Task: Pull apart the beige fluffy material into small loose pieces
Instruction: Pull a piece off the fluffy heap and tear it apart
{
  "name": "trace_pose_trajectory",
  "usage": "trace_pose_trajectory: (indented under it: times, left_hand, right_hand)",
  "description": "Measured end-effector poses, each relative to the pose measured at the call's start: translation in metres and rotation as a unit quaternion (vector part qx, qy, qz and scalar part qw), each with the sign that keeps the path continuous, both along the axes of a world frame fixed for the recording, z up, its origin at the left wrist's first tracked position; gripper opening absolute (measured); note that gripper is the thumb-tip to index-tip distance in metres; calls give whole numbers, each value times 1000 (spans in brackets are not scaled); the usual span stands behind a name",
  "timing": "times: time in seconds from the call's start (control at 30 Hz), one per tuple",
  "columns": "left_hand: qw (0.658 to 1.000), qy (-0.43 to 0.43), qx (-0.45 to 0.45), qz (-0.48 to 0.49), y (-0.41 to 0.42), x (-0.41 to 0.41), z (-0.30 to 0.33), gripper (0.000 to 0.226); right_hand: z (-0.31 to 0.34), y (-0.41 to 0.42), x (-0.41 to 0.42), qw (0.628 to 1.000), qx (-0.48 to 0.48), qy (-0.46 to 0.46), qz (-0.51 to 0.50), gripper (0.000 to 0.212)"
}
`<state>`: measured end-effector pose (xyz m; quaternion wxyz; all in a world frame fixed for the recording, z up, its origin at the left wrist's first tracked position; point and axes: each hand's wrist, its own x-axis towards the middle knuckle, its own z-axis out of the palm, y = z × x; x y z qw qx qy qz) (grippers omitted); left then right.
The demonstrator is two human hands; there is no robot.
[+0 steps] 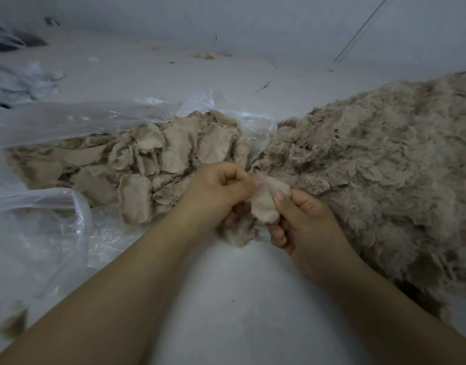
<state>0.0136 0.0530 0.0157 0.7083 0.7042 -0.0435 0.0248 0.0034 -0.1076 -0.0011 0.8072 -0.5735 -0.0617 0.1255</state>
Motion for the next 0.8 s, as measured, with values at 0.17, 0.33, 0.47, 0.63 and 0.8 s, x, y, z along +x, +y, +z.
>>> trace_pose_trajectory:
  times: [0.17,0.33,0.47,0.63,0.8]
  left_hand:
    - [994,-97,29,38,-8,-5,0,20]
    - [847,-277,333,309,18,-5,16,8]
    - [745,-141,564,328,38,-3,22,11]
    - [729,-108,598,314,37,-3,22,15]
    - [770,-267,542,208,25,-7,21,19]
  right_hand:
    - [-2,1,0,1000,-15,-6,-6,33]
    - [-4,-2,1,1000,-24,8,-8,24]
    - [-2,-3,1,994,-104,-12,24,23]
    - [2,-4,-7,959,-260,-102,53,39]
    - [6,-1,-7,951,-288,-94,67,38]
